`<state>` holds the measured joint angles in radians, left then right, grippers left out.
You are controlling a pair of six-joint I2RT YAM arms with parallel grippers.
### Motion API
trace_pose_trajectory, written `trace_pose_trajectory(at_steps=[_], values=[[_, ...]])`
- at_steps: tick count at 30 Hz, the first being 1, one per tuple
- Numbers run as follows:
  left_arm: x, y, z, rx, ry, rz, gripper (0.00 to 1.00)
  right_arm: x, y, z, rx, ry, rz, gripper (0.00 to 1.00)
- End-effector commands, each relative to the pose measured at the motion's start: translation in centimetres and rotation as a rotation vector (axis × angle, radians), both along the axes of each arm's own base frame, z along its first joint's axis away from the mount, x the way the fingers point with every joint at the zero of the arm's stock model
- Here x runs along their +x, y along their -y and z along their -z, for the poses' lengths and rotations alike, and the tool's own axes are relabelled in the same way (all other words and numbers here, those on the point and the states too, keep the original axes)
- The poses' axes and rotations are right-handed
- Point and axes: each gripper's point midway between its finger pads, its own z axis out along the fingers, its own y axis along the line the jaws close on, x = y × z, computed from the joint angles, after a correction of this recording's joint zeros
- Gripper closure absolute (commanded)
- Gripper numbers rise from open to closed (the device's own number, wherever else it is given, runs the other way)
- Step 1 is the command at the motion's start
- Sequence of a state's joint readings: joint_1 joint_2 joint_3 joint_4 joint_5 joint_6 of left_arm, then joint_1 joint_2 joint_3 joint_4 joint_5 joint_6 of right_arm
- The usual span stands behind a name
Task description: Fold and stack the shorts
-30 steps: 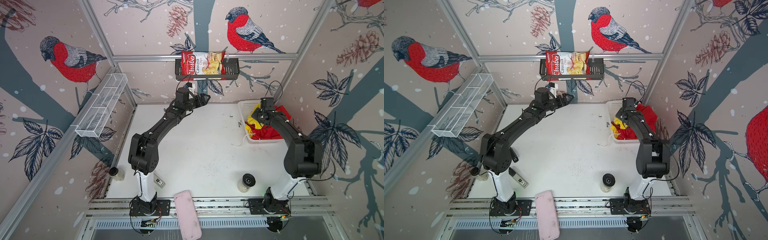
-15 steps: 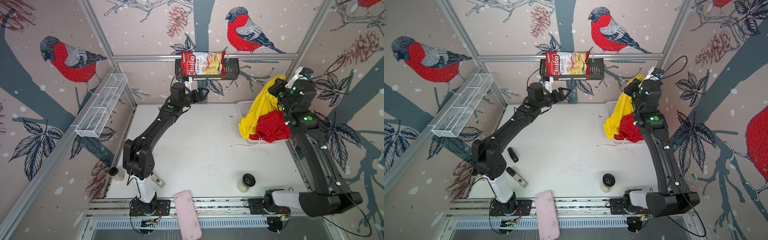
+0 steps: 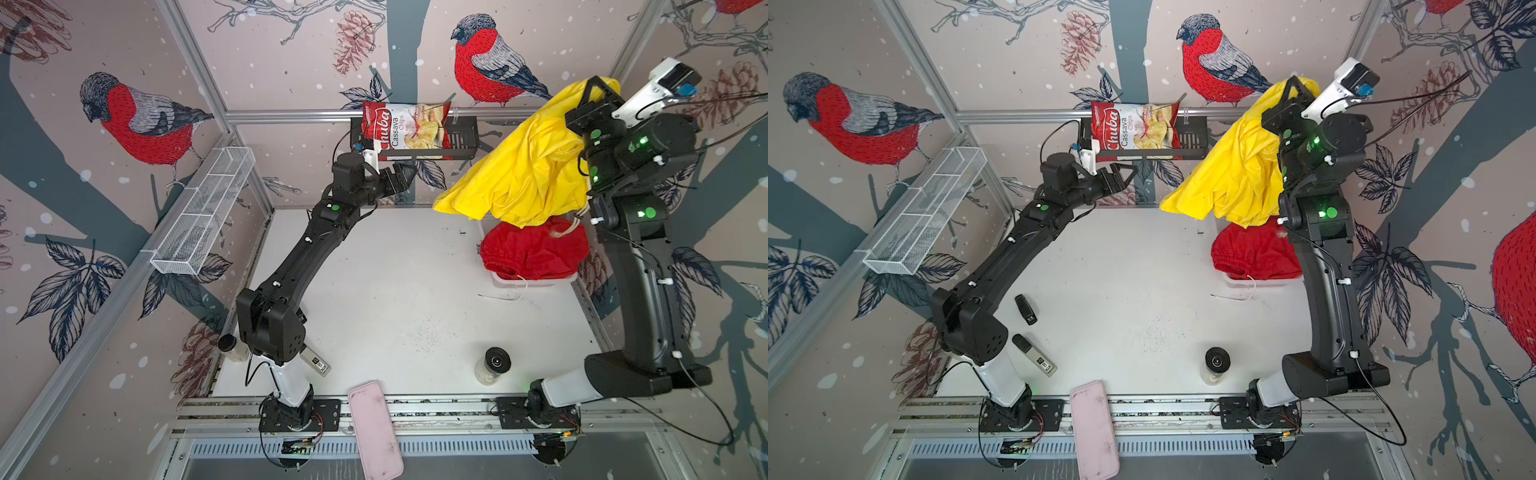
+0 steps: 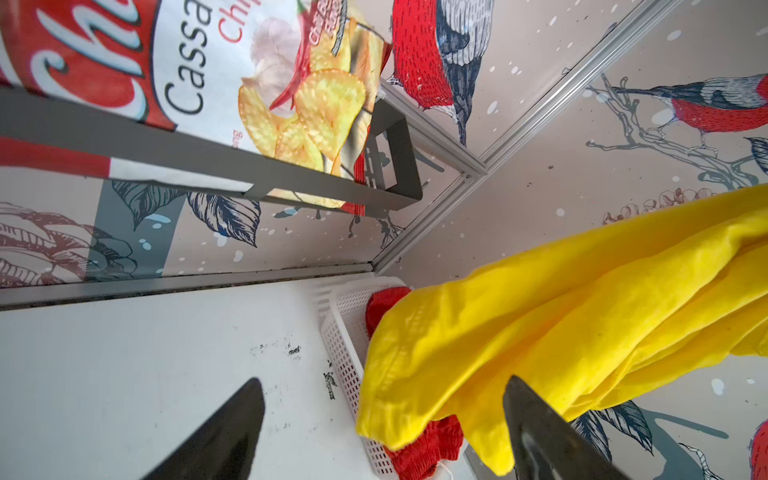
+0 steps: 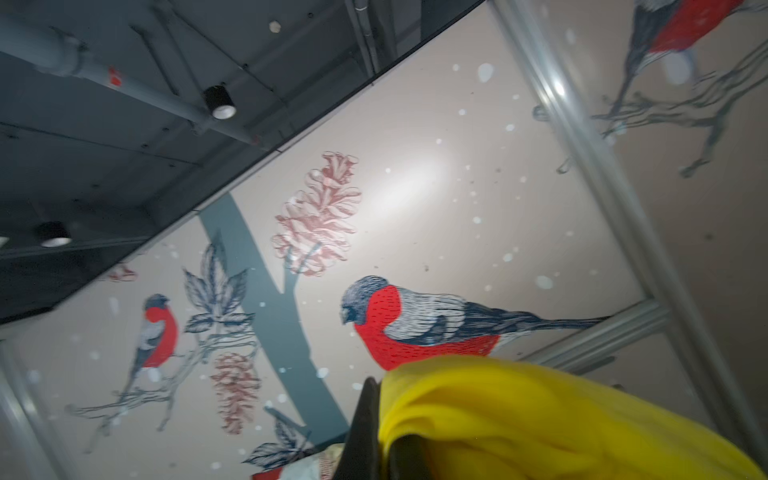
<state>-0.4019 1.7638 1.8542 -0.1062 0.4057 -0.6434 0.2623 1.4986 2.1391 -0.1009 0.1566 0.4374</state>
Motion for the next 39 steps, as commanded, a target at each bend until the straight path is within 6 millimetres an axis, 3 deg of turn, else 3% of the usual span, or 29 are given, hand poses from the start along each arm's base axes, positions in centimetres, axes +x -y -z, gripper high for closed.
trace_pose_trajectory(at_steps=[1,5,7,10,12,13,15,17,18,20,23,27,30,32,33,35,39], values=[[-0.7,-2.0,-2.9,0.037,0.065,-0.076,0.1,-1.6,-5.0,-1.4,0.008,0.079,-0.216,1.0],[-1.7,-5.1,-4.6,0.059,0.111,-0.213,0.07,-0.4,-11.2,3.1,-0.028,-0.032,-0.343,0.97],[-2.1,-7.1,-4.9,0.074,0.126,-0.307,0.07,0.8,-15.0,7.8,-0.079,-0.144,-0.385,0.92],[-2.8,-10.0,-5.7,0.092,0.153,-0.438,0.05,1.2,-20.2,17.4,-0.175,-0.334,-0.401,0.82],[-3.6,-11.8,-6.5,0.102,0.188,-0.52,0.04,-0.2,-24.0,25.6,-0.231,-0.45,-0.437,0.71],[-3.9,-12.5,-6.7,0.102,0.2,-0.55,0.03,-1.1,-25.4,29.3,-0.251,-0.497,-0.465,0.61],[-4.4,-13.7,-6.9,0.107,0.225,-0.603,0.03,-3.3,-28.1,36.6,-0.282,-0.596,-0.53,0.3],[-4.6,-14.2,-6.8,0.104,0.243,-0.629,0.03,-5.1,-29.4,41.8,-0.354,-0.676,-0.559,0.19],[-4.4,-14.2,-6.4,0.106,0.242,-0.631,0.03,-5.6,-29.2,43.5,-0.401,-0.718,-0.527,0.14],[-3.8,-13.7,-5.8,0.112,0.226,-0.612,0.03,-5.8,-27.6,45.0,-0.463,-0.783,-0.44,0.1],[-2.2,-11.8,-3.9,0.134,0.175,-0.545,0.03,-5.6,-23.1,43.8,-0.466,-0.786,-0.275,0.06],[0.5,-6.3,0.0,0.195,0.085,-0.343,0.05,-5.4,-14.1,41.7,-0.264,-0.79,-0.094,0.05],[1.6,-1.1,4.1,0.325,-0.006,-0.197,0.12,-5.8,-7.9,42.5,-0.087,-0.808,-0.03,0.11],[1.5,2.1,6.7,0.44,-0.048,-0.111,0.2,-6.3,-4.8,43.1,-0.022,-0.81,-0.002,0.15],[1.3,3.7,8.1,0.494,-0.067,-0.065,0.28,-6.7,-3.6,43.3,-0.001,-0.815,0.013,0.16],[0.5,6.3,10.7,0.556,-0.097,0.018,0.32,-7.2,-1.8,43.9,0.014,-0.832,0.048,0.16],[-0.2,7.5,16.6,0.615,-0.241,0.083,0.16,-7.6,-0.4,44.4,0.03,-0.854,0.054,0.16]])
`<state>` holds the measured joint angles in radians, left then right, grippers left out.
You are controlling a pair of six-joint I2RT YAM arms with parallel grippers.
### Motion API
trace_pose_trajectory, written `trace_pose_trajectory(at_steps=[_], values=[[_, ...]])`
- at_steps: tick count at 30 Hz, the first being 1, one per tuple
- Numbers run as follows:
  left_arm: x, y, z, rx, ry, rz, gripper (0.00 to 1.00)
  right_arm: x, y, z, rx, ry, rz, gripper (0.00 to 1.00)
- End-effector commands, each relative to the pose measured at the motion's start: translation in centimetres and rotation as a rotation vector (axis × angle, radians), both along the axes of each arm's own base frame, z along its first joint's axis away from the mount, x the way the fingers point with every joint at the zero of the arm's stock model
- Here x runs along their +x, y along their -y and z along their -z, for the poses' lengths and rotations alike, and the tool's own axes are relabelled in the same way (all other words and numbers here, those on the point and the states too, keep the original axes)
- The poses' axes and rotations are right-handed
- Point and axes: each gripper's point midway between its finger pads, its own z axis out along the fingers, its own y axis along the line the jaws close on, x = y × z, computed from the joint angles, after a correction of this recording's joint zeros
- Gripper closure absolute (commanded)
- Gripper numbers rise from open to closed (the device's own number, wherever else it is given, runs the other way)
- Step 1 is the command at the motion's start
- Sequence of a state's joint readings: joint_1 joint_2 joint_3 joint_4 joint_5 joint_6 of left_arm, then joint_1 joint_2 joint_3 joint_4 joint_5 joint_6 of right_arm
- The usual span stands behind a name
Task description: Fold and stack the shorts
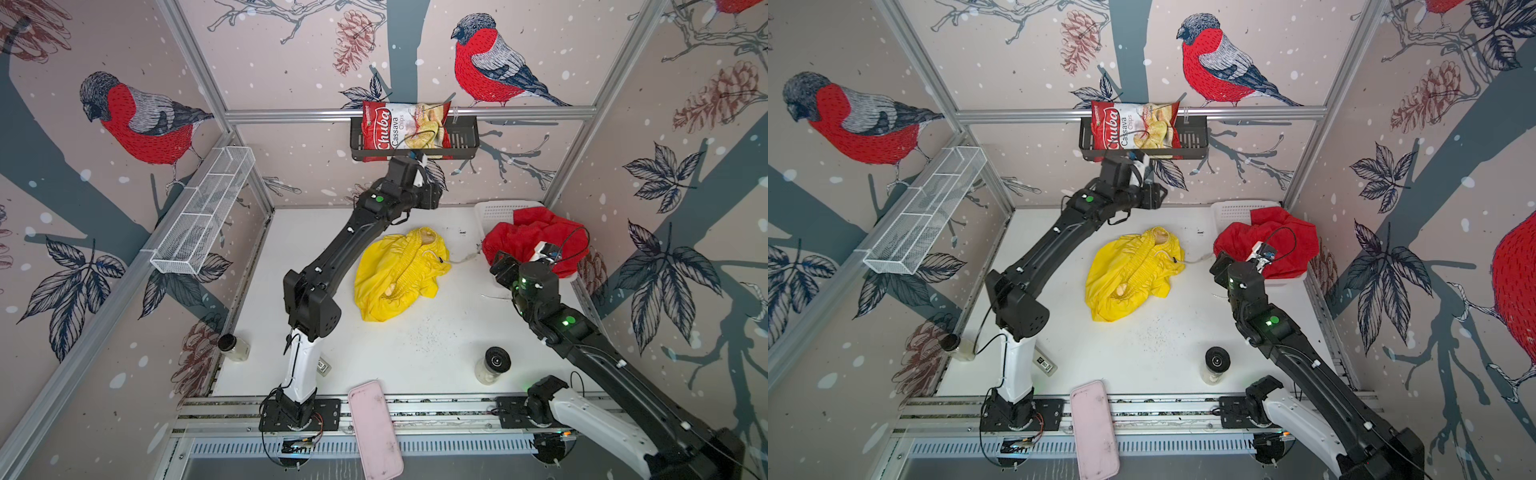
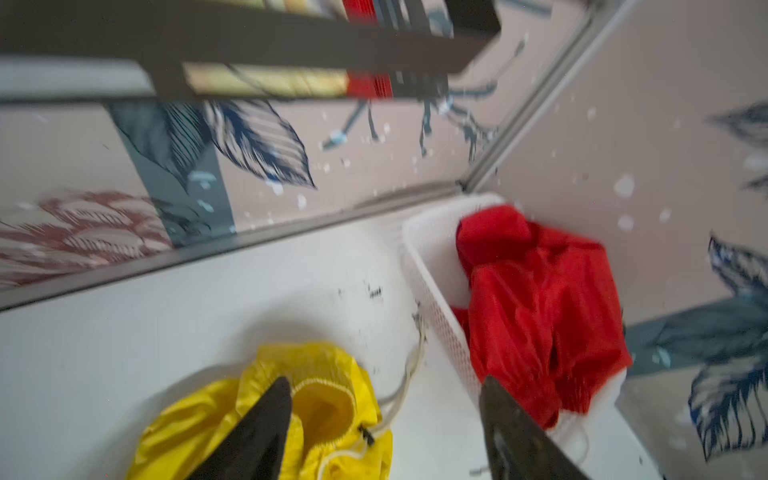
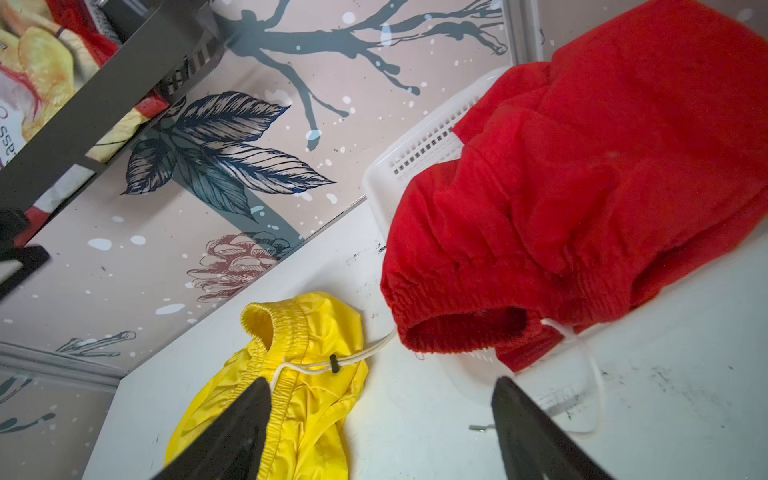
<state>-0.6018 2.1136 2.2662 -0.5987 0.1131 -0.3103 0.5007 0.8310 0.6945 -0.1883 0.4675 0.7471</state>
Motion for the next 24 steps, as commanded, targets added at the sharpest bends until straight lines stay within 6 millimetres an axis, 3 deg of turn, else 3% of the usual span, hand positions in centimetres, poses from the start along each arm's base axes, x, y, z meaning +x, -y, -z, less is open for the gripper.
trace_pose_trajectory(at_steps=[1,6,14,17,19,22,23,24], values=[[-1.6,-0.7,6.1,0.112,-0.18,0.031,0.14,-0.4,0.1,1.2,0.033,-0.045,-0.019,0.16],[-1.7,-0.7,12.5,0.167,-0.306,-0.011,0.12,-0.3,-0.6,2.8,0.062,-0.067,-0.052,0.15],[0.0,1.2,15.2,0.125,-0.341,-0.037,0.08,-0.3,-0.9,4.3,0.079,-0.094,-0.065,0.14],[0.9,1.5,17.5,0.144,-0.345,-0.05,0.03,-0.4,-0.6,4.5,0.073,-0.099,-0.055,0.14],[1.6,1.1,19.6,0.183,-0.358,-0.084,0.06,-0.3,-0.4,4.8,0.078,-0.104,-0.042,0.14],[3.0,0.9,20.9,0.215,-0.331,-0.121,0.08,-0.2,-0.6,4.9,0.087,-0.105,-0.047,0.14],[3.5,1.1,20.9,0.206,-0.312,-0.118,0.14,-0.1,-0.6,5.1,0.086,-0.108,-0.047,0.14],[3.8,1.4,21.0,0.189,-0.303,-0.108,0.3,0.0,-0.6,5.3,0.085,-0.114,-0.046,0.14]])
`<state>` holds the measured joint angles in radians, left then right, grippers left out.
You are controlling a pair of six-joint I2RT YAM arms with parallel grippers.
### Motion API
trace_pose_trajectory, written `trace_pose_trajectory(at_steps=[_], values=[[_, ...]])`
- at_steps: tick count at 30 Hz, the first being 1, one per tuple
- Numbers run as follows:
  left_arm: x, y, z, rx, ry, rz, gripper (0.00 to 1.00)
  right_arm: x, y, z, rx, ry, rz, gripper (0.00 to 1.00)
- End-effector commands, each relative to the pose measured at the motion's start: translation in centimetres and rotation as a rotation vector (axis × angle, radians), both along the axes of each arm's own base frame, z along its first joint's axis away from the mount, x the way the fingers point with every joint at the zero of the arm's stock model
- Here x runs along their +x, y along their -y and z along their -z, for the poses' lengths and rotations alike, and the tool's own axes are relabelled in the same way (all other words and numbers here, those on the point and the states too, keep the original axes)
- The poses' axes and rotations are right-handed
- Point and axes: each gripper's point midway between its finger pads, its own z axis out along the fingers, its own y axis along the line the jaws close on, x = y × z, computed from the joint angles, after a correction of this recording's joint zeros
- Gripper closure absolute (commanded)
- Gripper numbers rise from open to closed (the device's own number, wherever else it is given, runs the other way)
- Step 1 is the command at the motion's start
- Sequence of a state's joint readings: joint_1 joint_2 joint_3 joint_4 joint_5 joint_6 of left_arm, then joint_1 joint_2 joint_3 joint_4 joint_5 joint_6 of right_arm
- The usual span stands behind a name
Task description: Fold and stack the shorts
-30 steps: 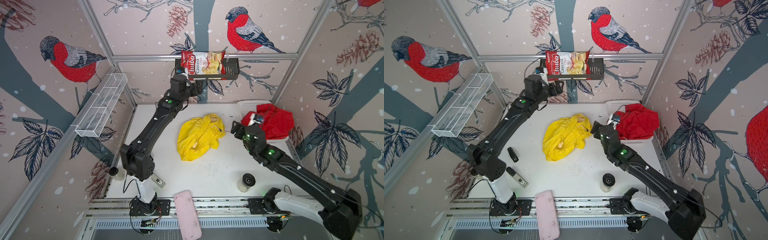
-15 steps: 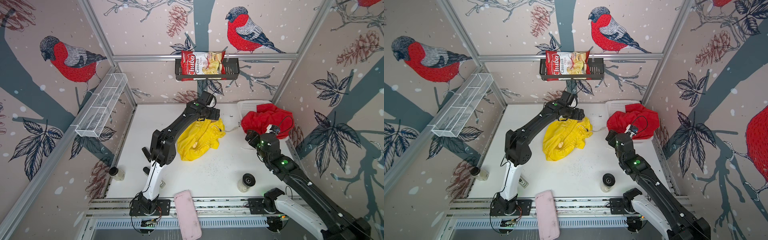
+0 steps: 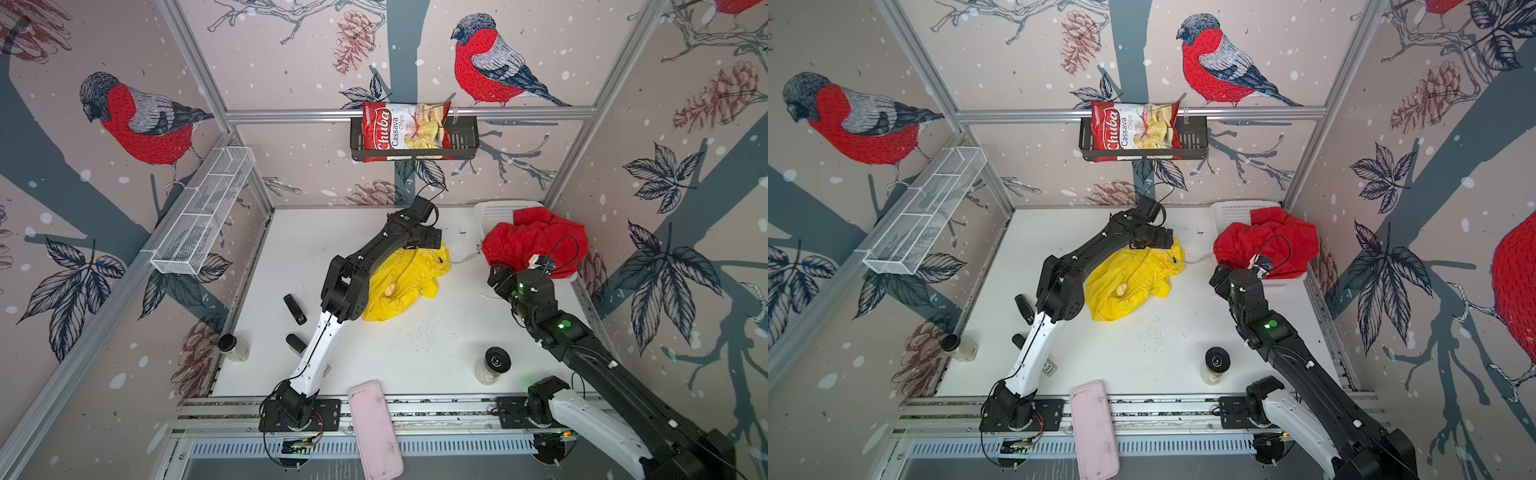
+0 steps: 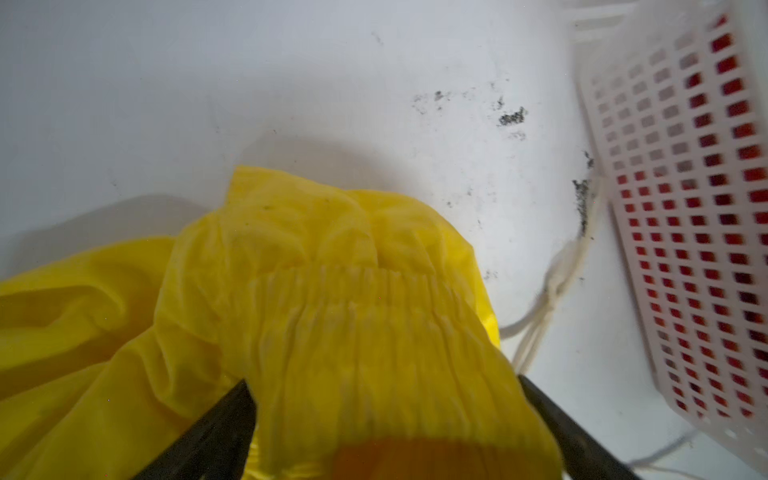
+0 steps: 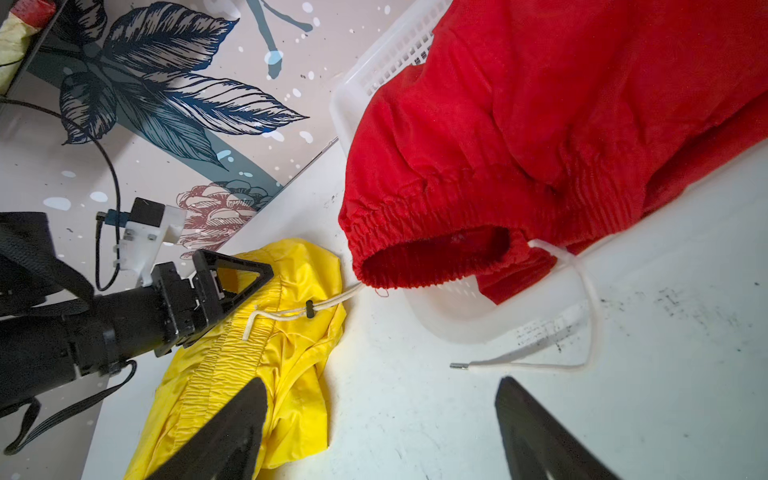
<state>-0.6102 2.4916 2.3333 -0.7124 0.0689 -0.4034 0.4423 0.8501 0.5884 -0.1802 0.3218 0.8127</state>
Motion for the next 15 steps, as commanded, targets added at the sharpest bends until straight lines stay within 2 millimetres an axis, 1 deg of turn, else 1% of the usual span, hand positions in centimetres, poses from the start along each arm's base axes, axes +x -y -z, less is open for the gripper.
trace_pose_trajectory(at_steps=[1,2,4,5,6,7,9,11,12,14,15], values=[[2.1,0.6,-0.9,-0.035,0.081,-0.013,0.52,0.6,-0.4,-0.2,0.021,0.013,-0.003,0.14],[2.6,0.6,-1.1,-0.044,0.092,-0.017,0.65,0.8,-0.6,-0.1,0.024,0.006,-0.009,0.14],[3.4,0.6,-2.4,-0.061,0.119,-0.019,0.76,1.2,-1.0,-0.1,0.023,-0.003,-0.025,0.14],[3.9,0.6,-3.9,-0.085,0.141,-0.012,0.92,1.4,-1.2,-0.1,0.021,-0.005,-0.028,0.14],[4.4,0.4,-5.9,-0.115,0.169,0.001,1.0,1.7,-1.3,-0.2,0.02,-0.005,-0.029,0.14],[4.7,0.2,-8.0,-0.142,0.202,0.016,1.0,2.0,-1.5,-0.3,0.02,-0.006,-0.037,0.14],[4.6,0.2,-13.9,-0.233,0.291,0.09,1.0,2.6,-2.2,-0.7,0.012,-0.008,-0.062,0.14],[3.3,0.2,-20.7,-0.32,0.413,0.195,1.0,3.3,-2.5,-1.0,0.003,-0.009,-0.066,0.14],[2.2,0.1,-24.0,-0.351,0.471,0.246,1.0,3.6,-2.6,-1.2,-0.002,-0.008,-0.068,0.14],[-0.8,-0.3,-30.5,-0.401,0.595,0.353,1.0,4.3,-3.0,-2.0,-0.014,-0.004,-0.08,0.14],[-2.3,-0.5,-32.7,-0.423,0.637,0.398,1.0,4.6,-3.1,-2.6,-0.022,0.004,-0.082,0.14]])
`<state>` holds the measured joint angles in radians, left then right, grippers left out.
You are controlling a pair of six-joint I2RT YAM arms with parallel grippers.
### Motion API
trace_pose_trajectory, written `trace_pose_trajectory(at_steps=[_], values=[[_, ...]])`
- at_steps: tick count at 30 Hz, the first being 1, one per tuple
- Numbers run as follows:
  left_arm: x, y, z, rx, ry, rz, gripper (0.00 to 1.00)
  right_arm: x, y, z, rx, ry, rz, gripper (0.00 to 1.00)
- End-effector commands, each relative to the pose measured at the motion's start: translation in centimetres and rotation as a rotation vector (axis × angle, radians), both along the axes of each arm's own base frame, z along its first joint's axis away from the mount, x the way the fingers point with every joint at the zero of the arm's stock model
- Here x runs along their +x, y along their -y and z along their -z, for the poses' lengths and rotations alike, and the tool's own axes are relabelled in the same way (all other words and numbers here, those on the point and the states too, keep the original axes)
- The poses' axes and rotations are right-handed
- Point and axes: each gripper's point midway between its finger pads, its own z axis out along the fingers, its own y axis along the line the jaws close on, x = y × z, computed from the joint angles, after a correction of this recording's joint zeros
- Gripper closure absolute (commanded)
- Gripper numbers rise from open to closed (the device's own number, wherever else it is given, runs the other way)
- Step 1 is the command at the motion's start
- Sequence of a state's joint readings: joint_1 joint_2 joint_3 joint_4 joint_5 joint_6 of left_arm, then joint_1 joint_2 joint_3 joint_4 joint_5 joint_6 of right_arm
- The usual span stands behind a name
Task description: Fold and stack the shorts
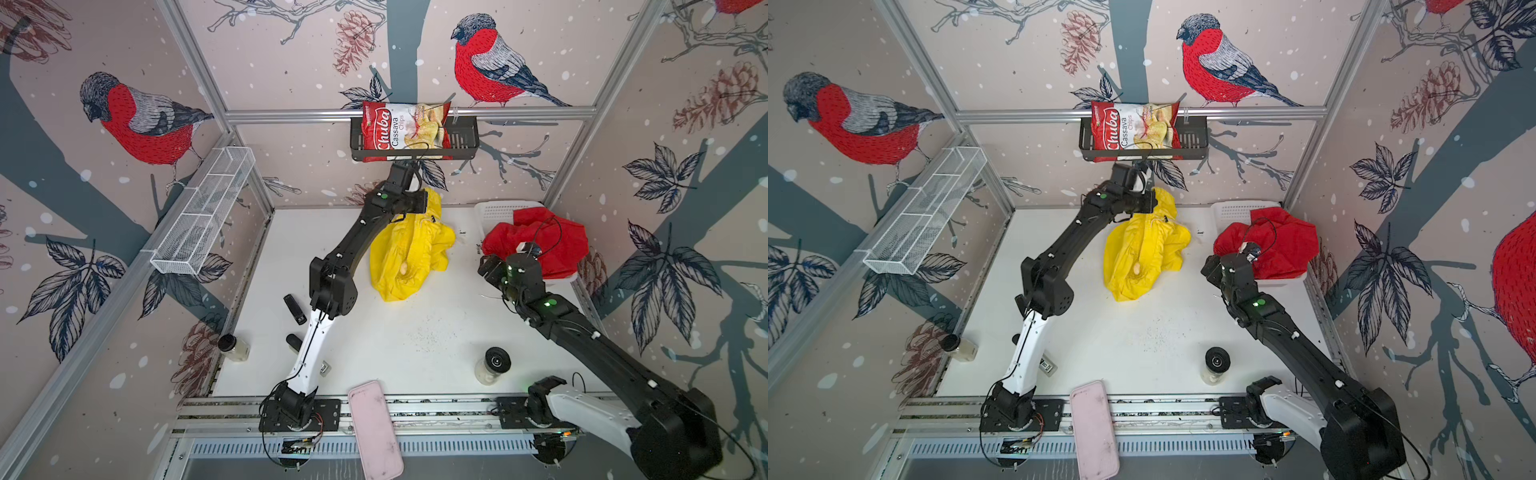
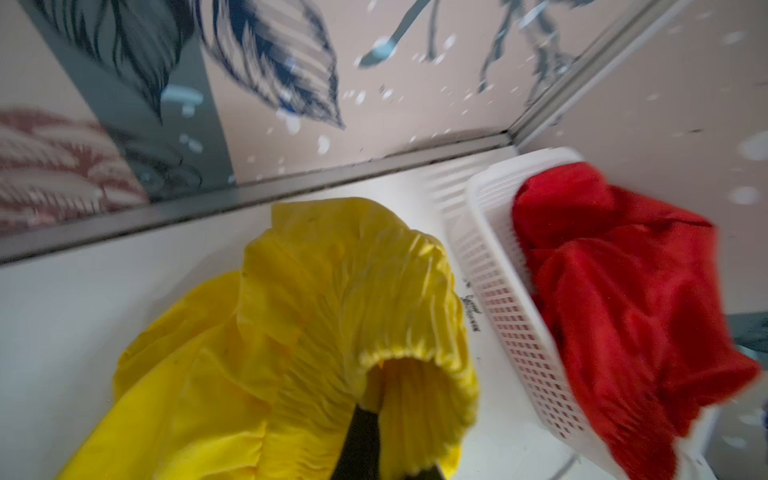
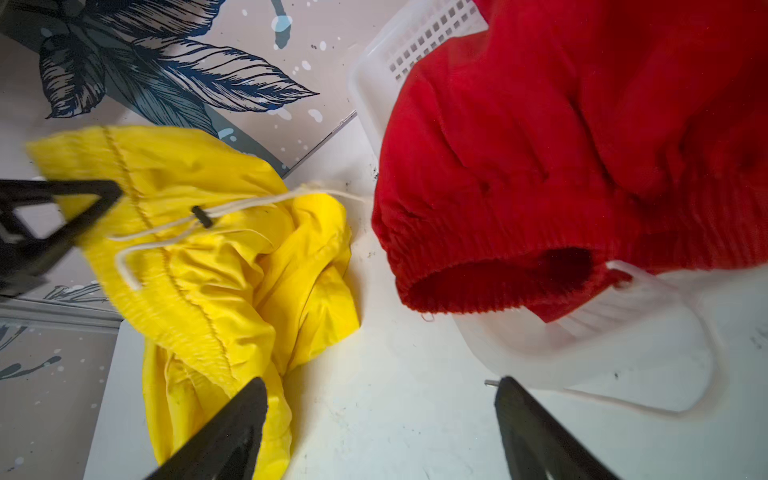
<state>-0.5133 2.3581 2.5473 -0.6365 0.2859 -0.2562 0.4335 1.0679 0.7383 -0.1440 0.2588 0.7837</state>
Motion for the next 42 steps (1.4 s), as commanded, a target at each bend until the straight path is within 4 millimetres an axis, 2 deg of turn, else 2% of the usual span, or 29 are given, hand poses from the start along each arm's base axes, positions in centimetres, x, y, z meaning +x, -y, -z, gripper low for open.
trace_pose_trajectory(at_steps=[1,2,4,6,9,12,15,18,20,22,25,27,29,31,33,36,41,42], values=[[-7.2,0.2,-16.0,-0.159,0.347,0.263,1.0,1.3,-0.6,-2.5,-0.021,0.058,-0.023,0.14],[-8.9,0.0,-17.8,-0.182,0.379,0.304,1.0,1.6,-0.6,-3.3,-0.024,0.08,-0.022,0.14],[-11.9,-0.3,-20.1,-0.221,0.413,0.399,1.0,2.2,-0.7,-5.2,-0.021,0.135,-0.027,0.14],[-14.2,-0.9,-21.4,-0.238,0.428,0.463,1.0,2.5,-0.5,-7.2,-0.015,0.198,-0.027,0.13],[-15.4,-2.2,-21.7,-0.196,0.441,0.451,1.0,2.5,0.5,-9.9,0.016,0.296,-0.003,0.13],[-14.9,-4.4,-19.7,-0.114,0.41,0.356,1.0,2.2,1.4,-11.9,0.043,0.36,0.004,0.13],[-12.9,-7.5,-14.3,-0.036,0.3,0.207,1.0,2.0,1.8,-12.4,0.061,0.37,0.009,0.14],[-10.8,-12.0,-6.2,0.018,0.111,0.02,1.0,1.8,1.2,-11.8,0.07,0.348,-0.027,0.14],[-10.3,-15.6,-0.3,0.087,-0.031,-0.127,1.0,1.7,1.2,-10.7,0.067,0.314,-0.028,0.14],[-10.9,-18.4,4.5,0.157,-0.138,-0.259,1.0,1.6,1.2,-9.8,0.058,0.288,-0.031,0.14],[-12.6,-21.8,10.6,0.284,-0.268,-0.405,1.0,1.6,1.4,-8.6,0.037,0.253,-0.027,0.14],[-13.8,-24.7,13.8,0.404,-0.366,-0.532,1.0,1.8,1.1,-8.1,0.031,0.231,-0.038,0.14],[-15.2,-26.7,16.5,0.522,-0.459,-0.594,1.0,2.2,0.6,-7.5,0.02,0.208,-0.061,0.13],[-16.4,-27.3,18.5,0.576,-0.531,-0.604,1.0,2.9,0.0,-6.6,0.014,0.172,-0.081,0.14],[-16.8,-27.7,19.5,0.597,-0.551,-0.613,1.0,3.6,-1.1,-5.5,-0.005,0.129,-0.121,0.14],[-16.6,-28.2,19.7,0.62,-0.551,-0.621,1.0,5.0,-2.4,-3.9,-0.057,0.075,-0.141,0.14],[-16.1,-28.1,20.2,0.612,-0.574,-0.62,1.0,9.4,-4.5,-0.8,-0.201,-0.029,-0.17,0.13],[-16.1,-28.0,20.3,0.605,-0.578,-0.617,0.95,10.5,-4.7,-0.2,-0.229,-0.053,-0.173,0.13]])
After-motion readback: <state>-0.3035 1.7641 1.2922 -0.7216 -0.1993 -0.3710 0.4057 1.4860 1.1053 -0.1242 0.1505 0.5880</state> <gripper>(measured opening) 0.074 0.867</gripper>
